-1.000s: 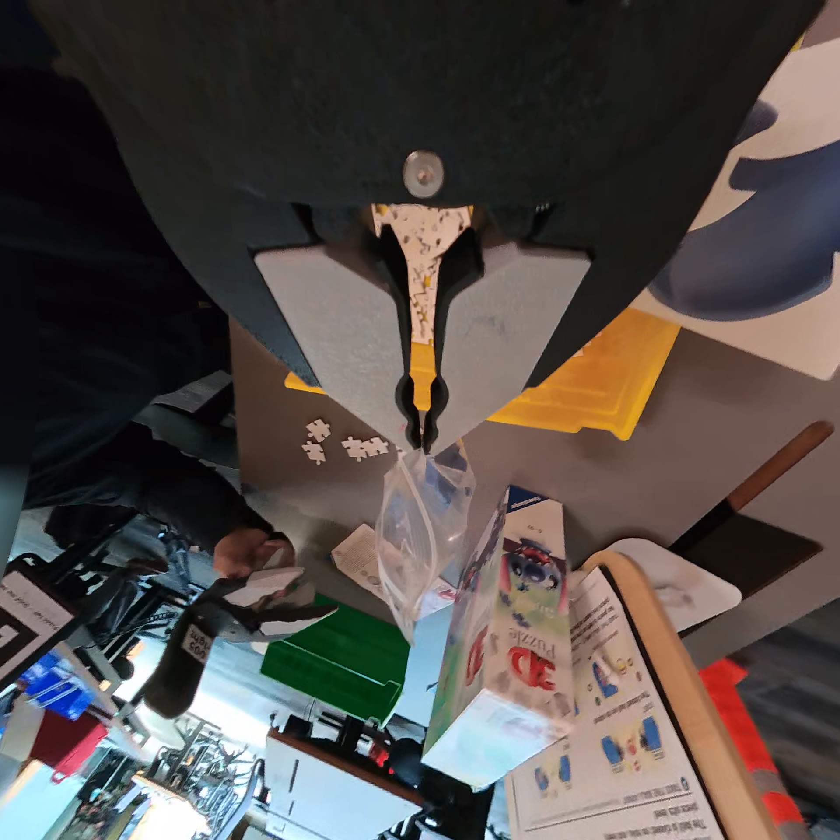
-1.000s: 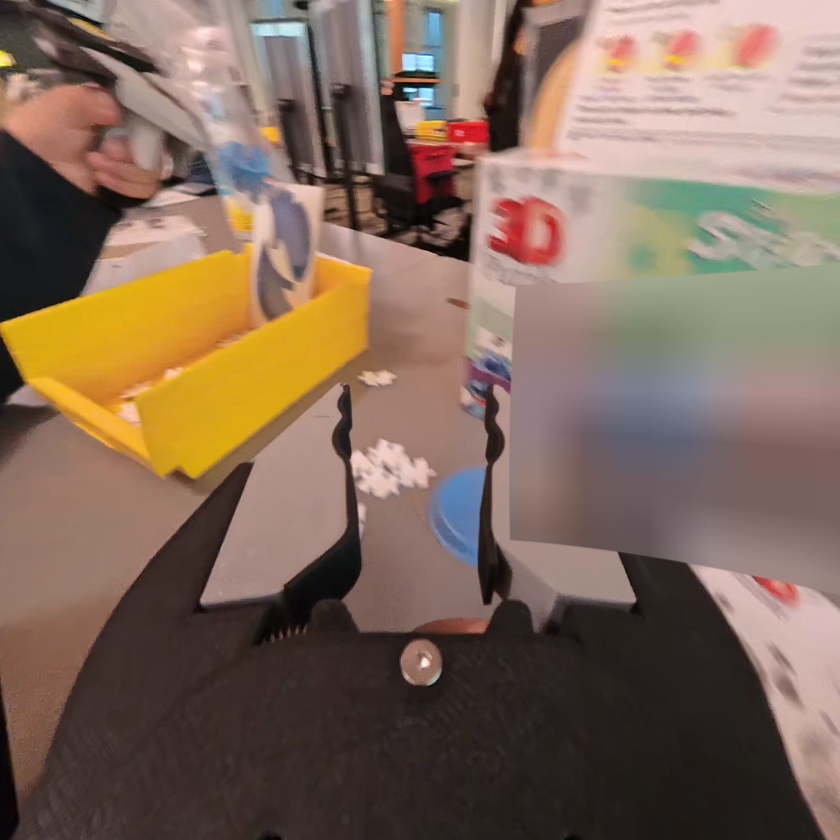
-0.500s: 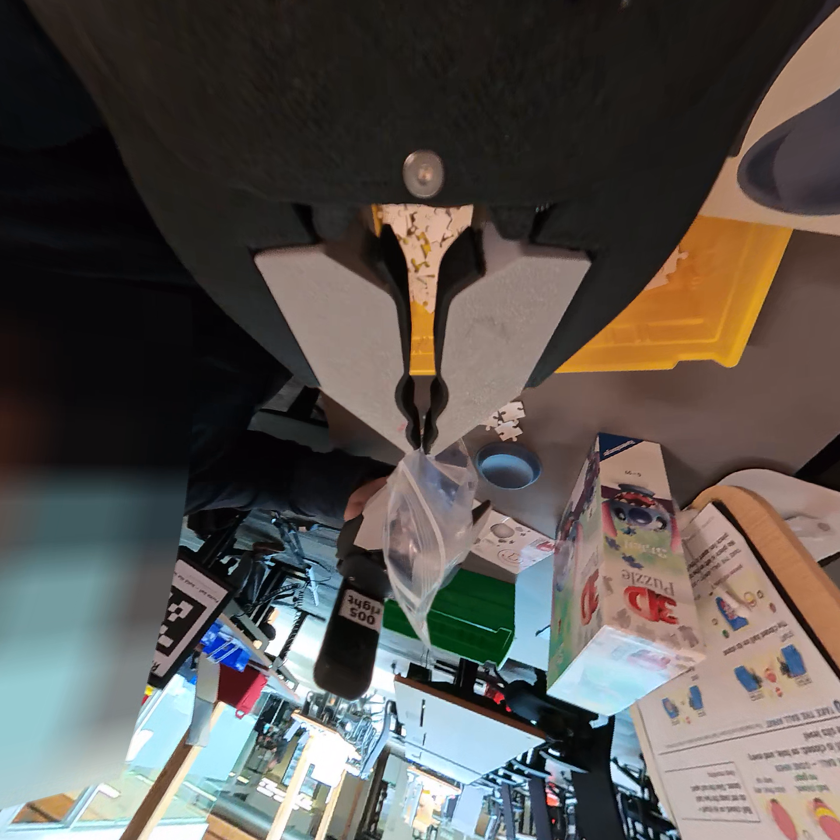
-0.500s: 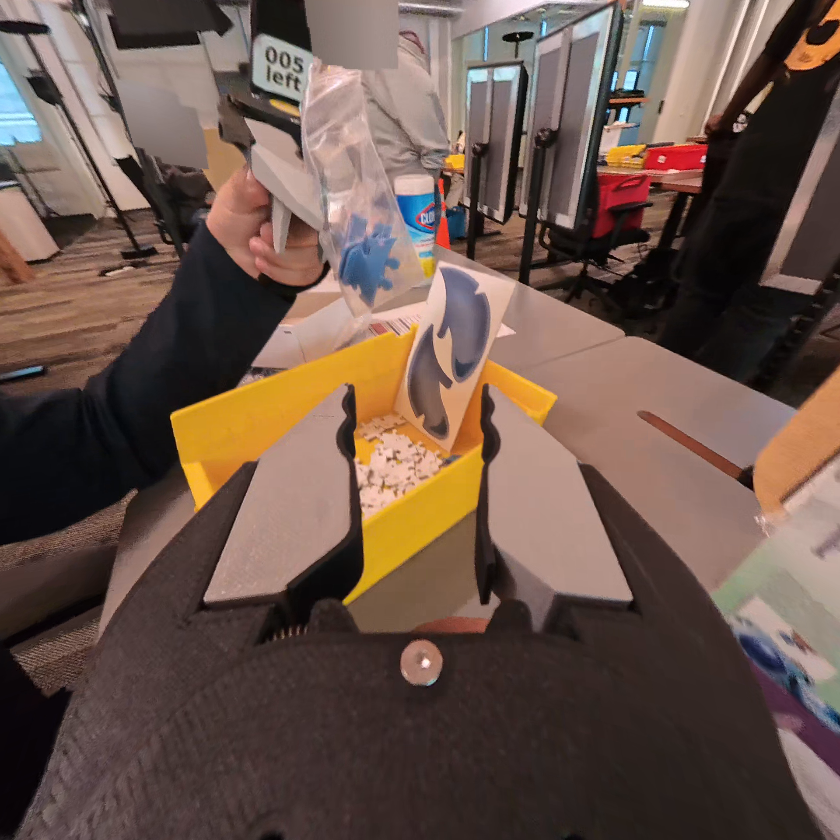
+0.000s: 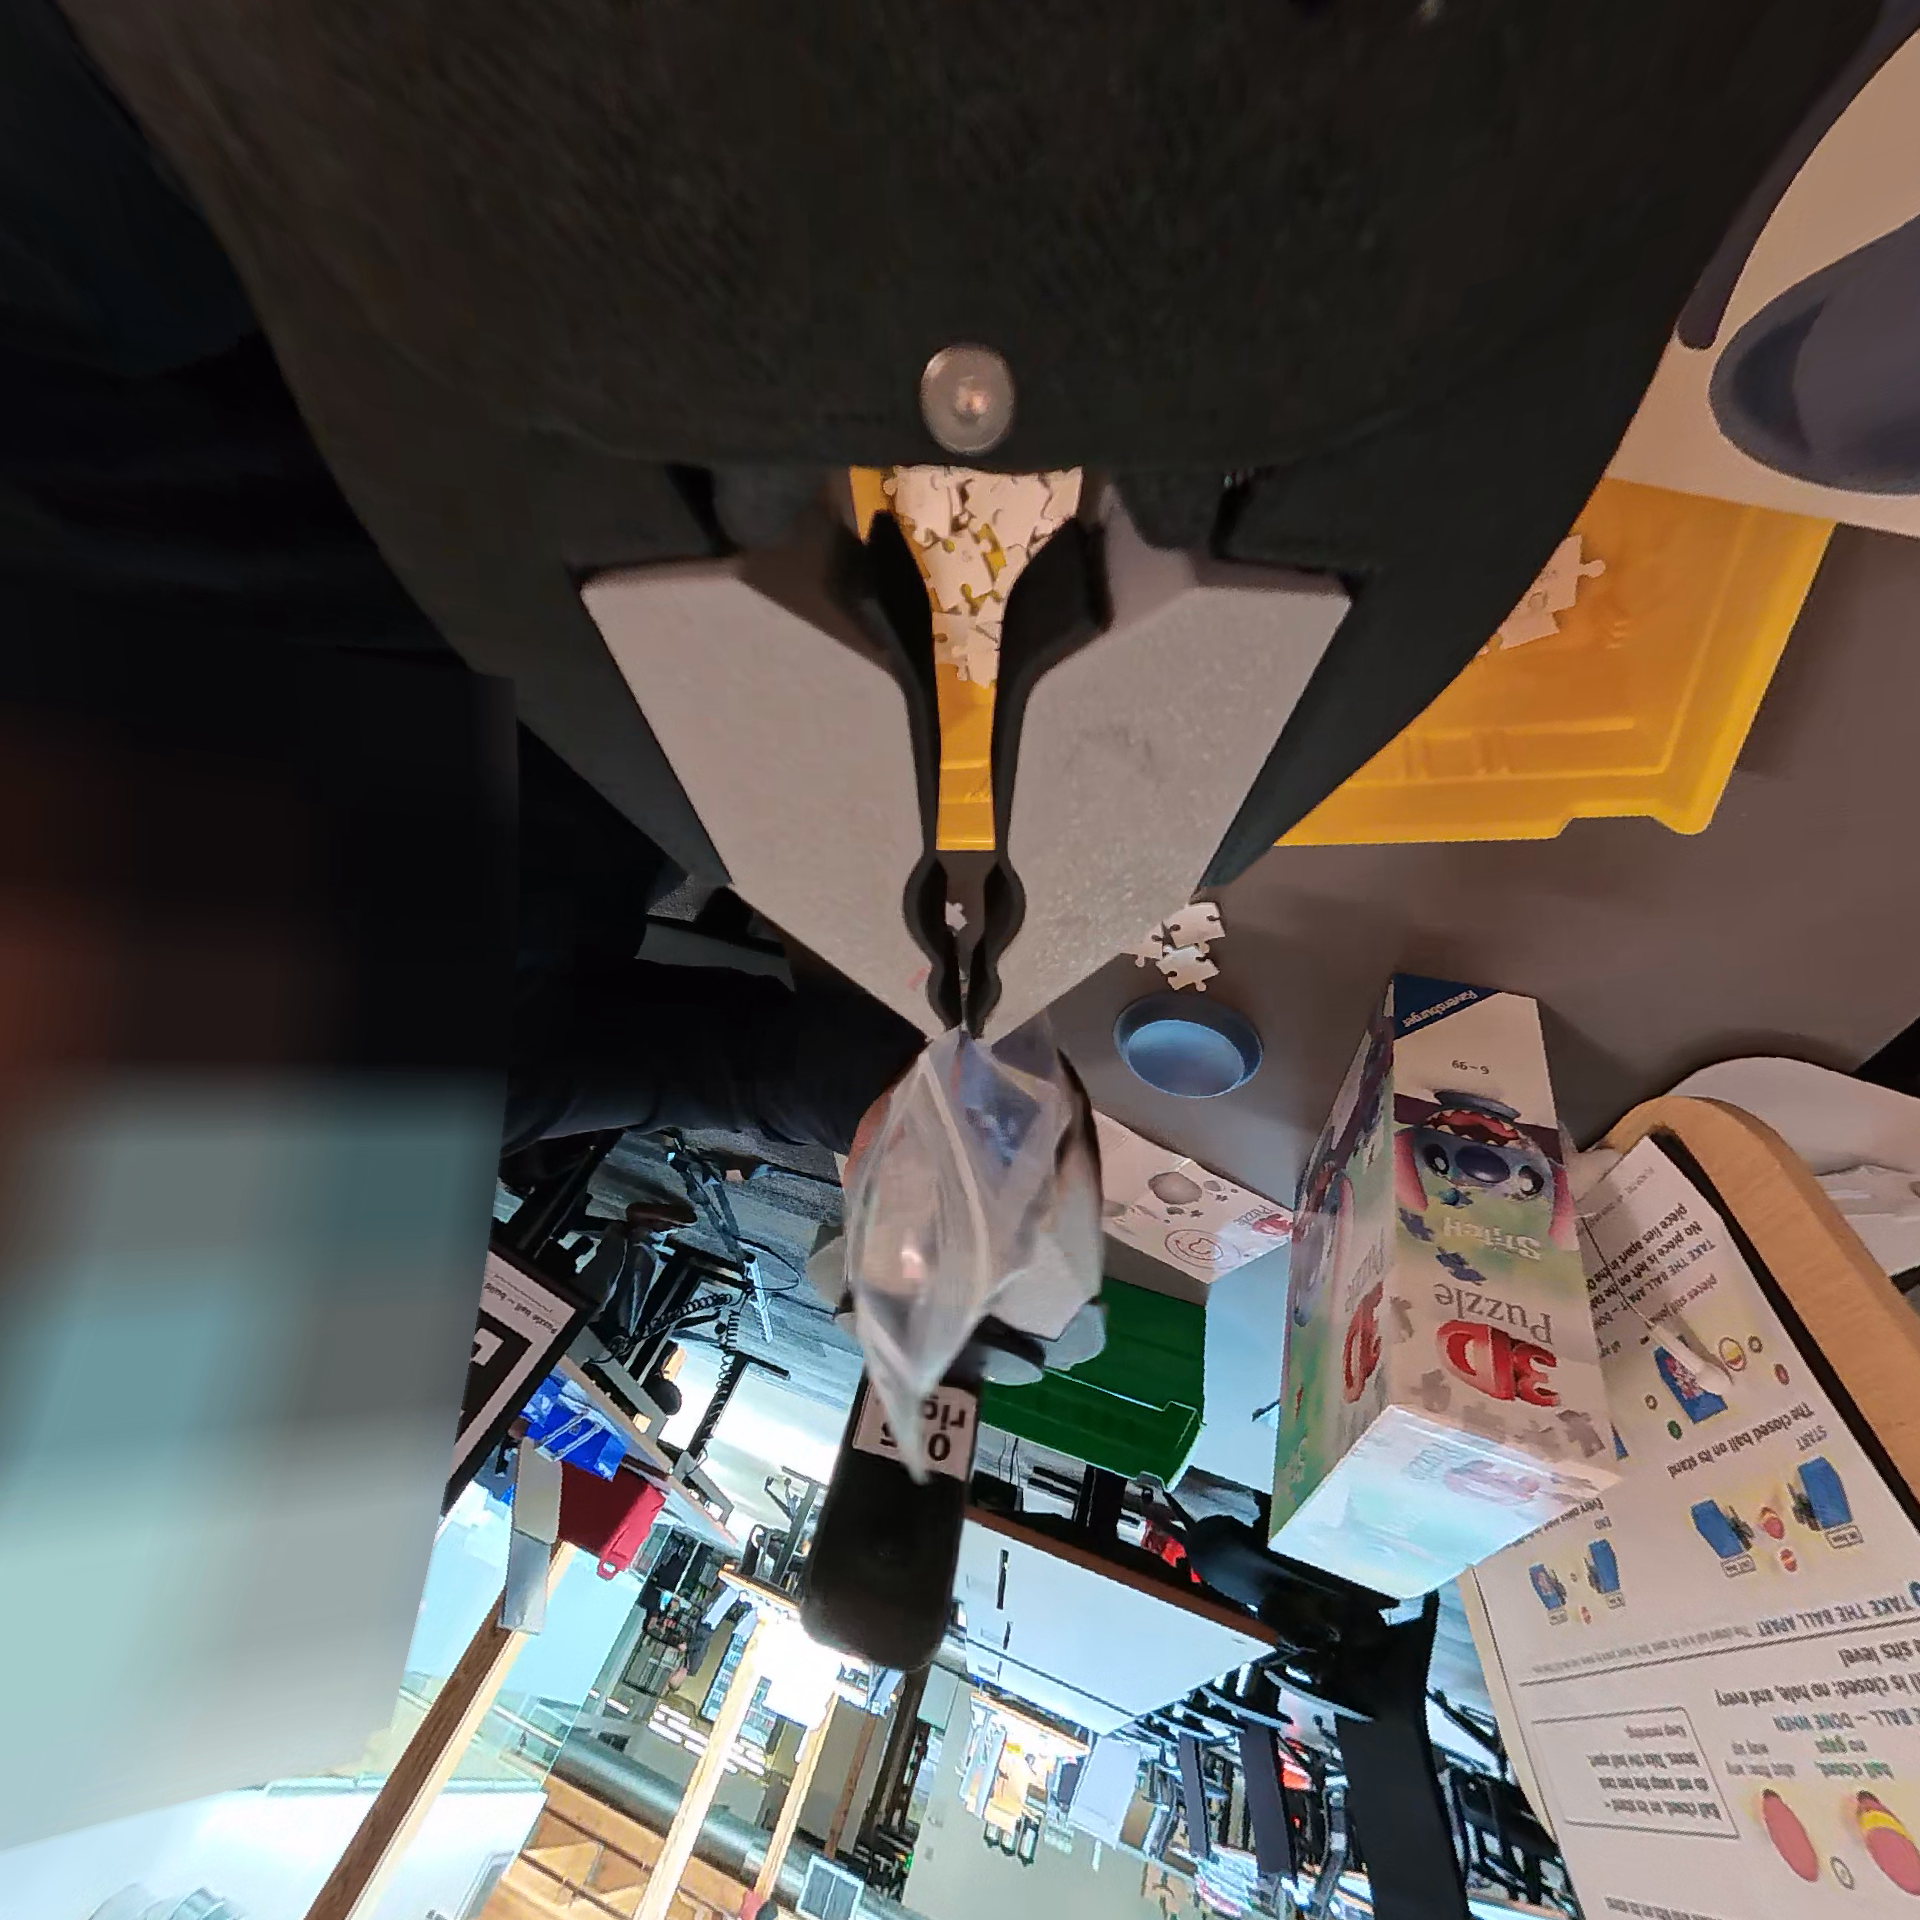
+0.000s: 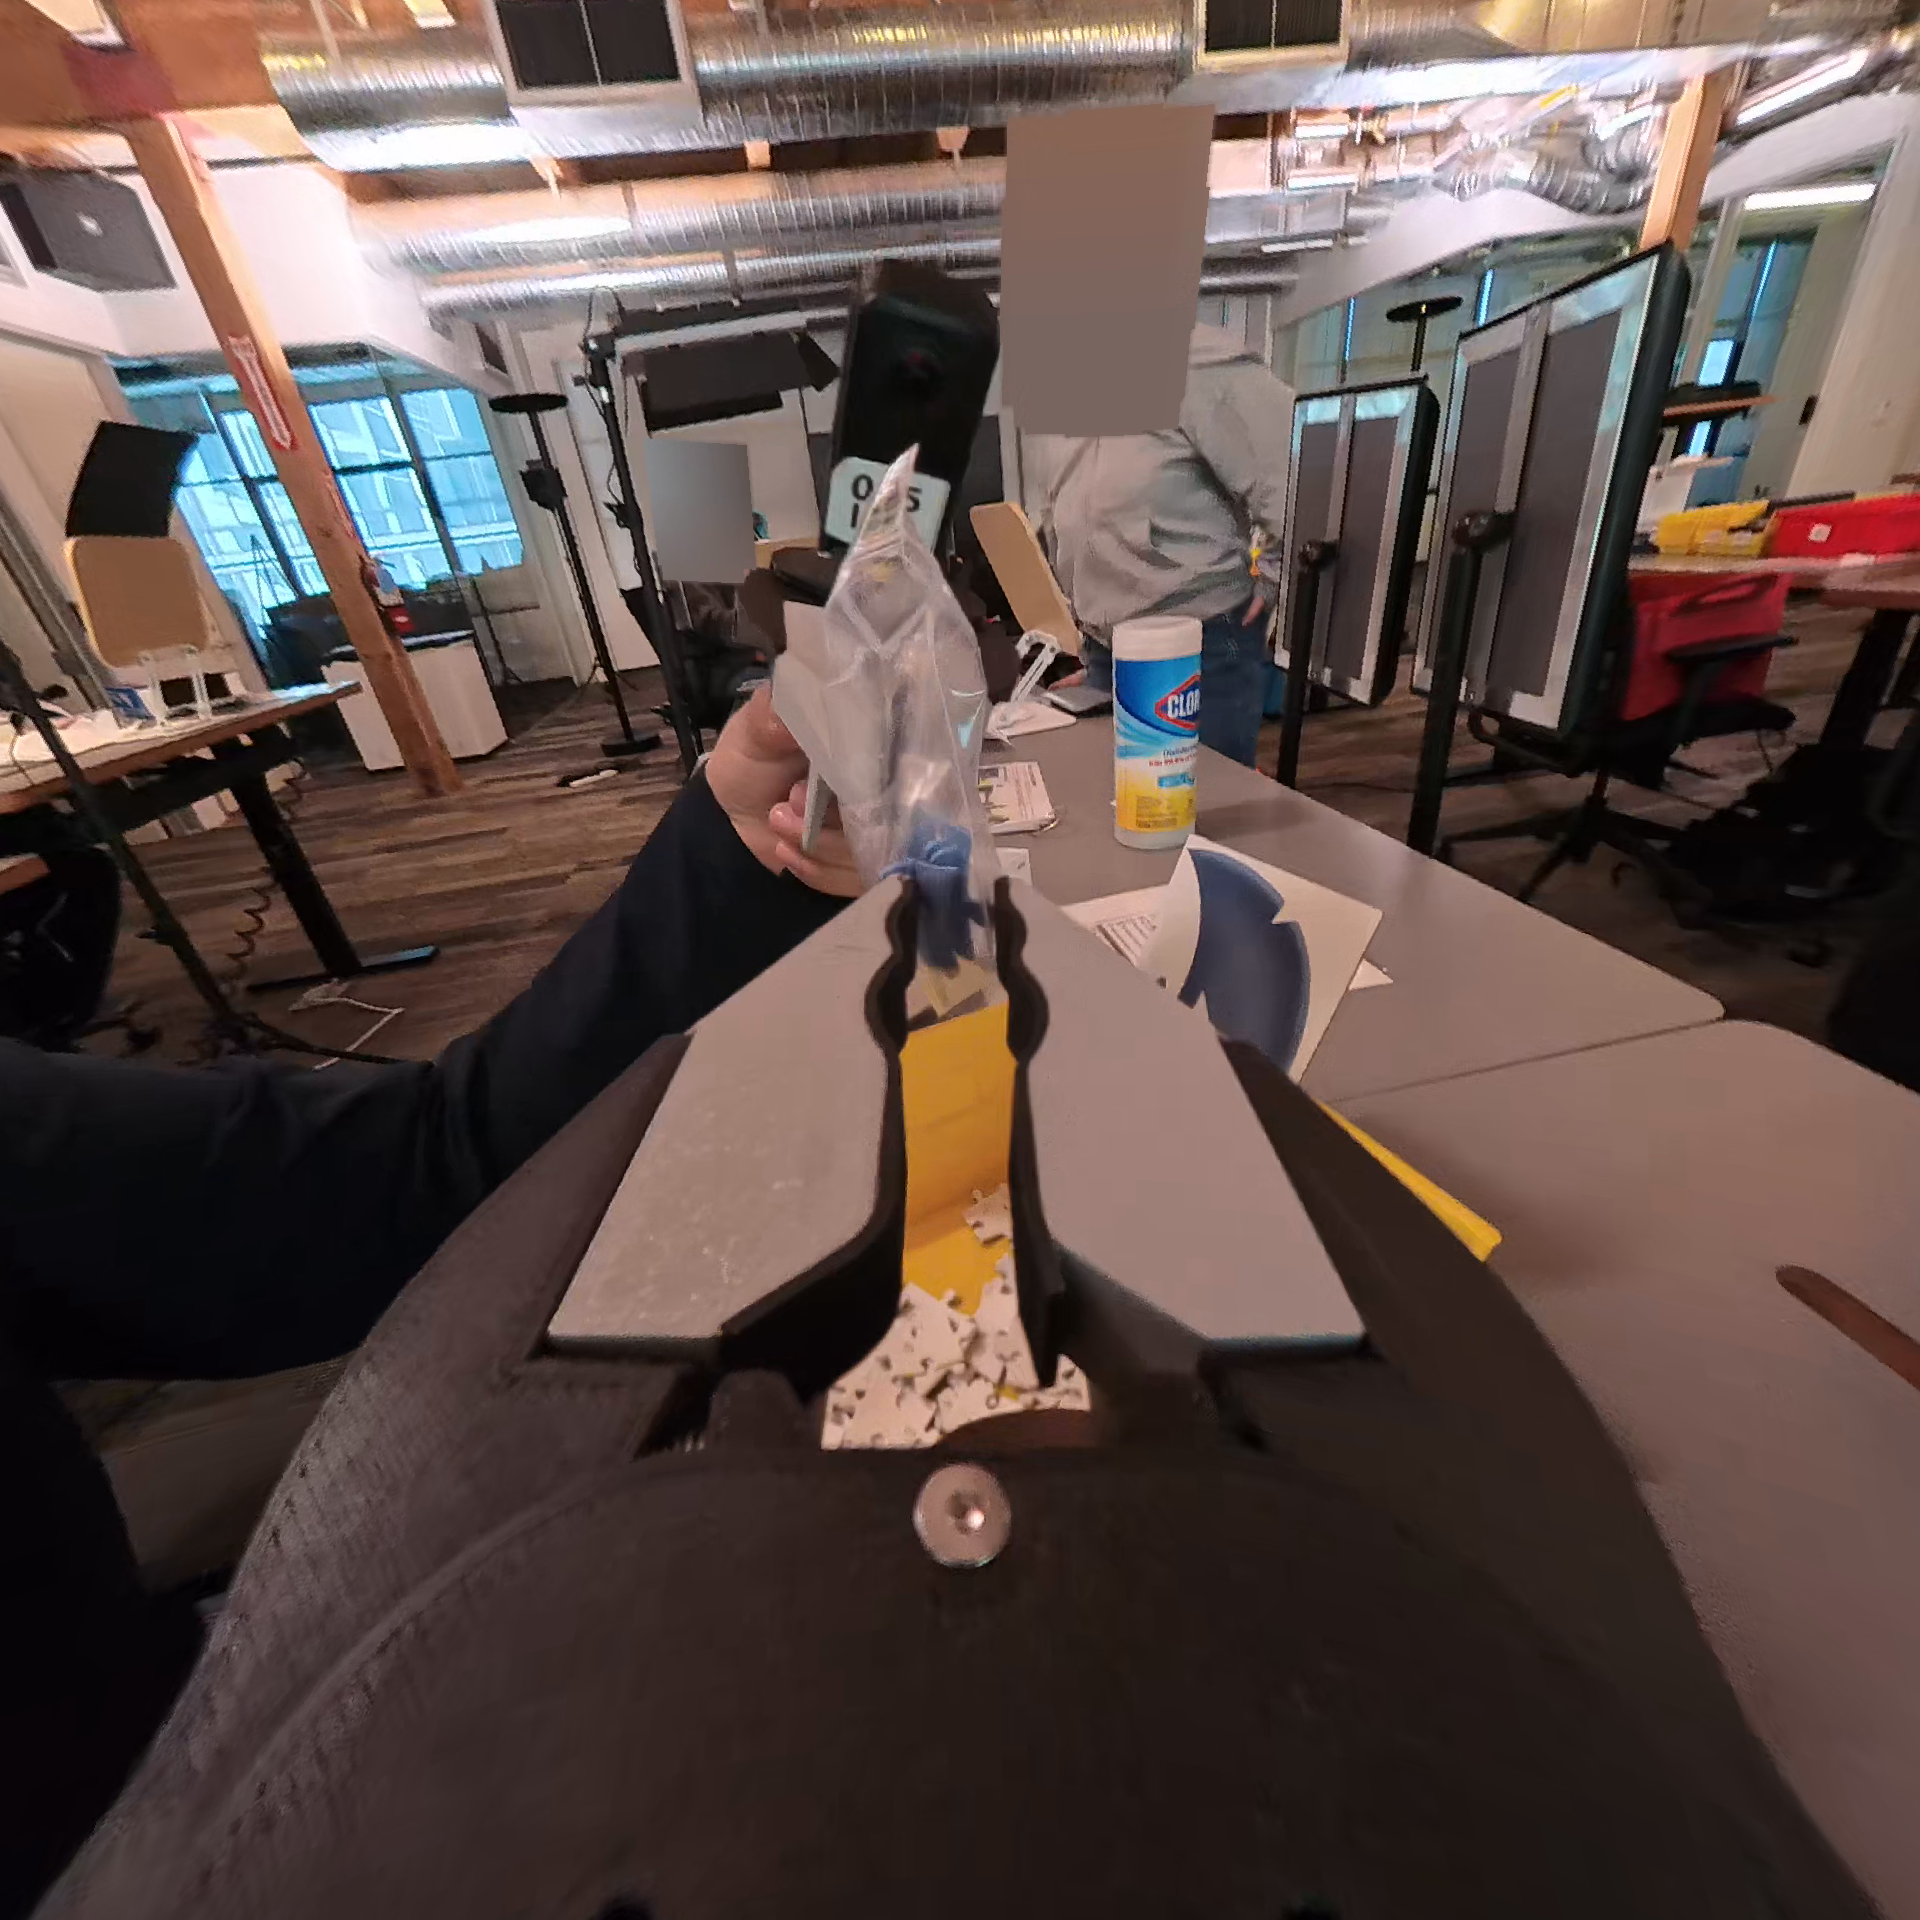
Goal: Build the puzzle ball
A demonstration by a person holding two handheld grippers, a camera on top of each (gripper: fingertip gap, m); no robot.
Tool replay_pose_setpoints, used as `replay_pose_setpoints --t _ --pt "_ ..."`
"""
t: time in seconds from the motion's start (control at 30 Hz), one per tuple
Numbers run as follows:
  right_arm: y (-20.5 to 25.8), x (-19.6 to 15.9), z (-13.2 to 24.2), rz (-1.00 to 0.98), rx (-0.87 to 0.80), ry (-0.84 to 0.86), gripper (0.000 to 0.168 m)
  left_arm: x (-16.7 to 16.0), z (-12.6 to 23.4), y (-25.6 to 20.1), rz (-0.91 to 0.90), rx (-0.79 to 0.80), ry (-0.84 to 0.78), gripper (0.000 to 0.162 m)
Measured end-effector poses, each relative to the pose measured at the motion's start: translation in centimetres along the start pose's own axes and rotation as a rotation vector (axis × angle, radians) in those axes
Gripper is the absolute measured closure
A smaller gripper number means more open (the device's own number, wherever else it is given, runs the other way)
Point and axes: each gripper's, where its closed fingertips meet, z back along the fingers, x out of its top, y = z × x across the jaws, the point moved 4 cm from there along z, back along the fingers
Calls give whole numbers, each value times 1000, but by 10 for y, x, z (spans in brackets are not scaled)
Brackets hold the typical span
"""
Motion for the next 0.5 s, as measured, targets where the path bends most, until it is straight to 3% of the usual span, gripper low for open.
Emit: replay_pose_setpoints --t 0.23,0.5 --pt "12 5 11 179 -19 -27 166 3 -2 4 -60 67 -4 162" --pt "55 -18 -3 700 -163 37 168 4 -5 -4 -323 28 -61 162"
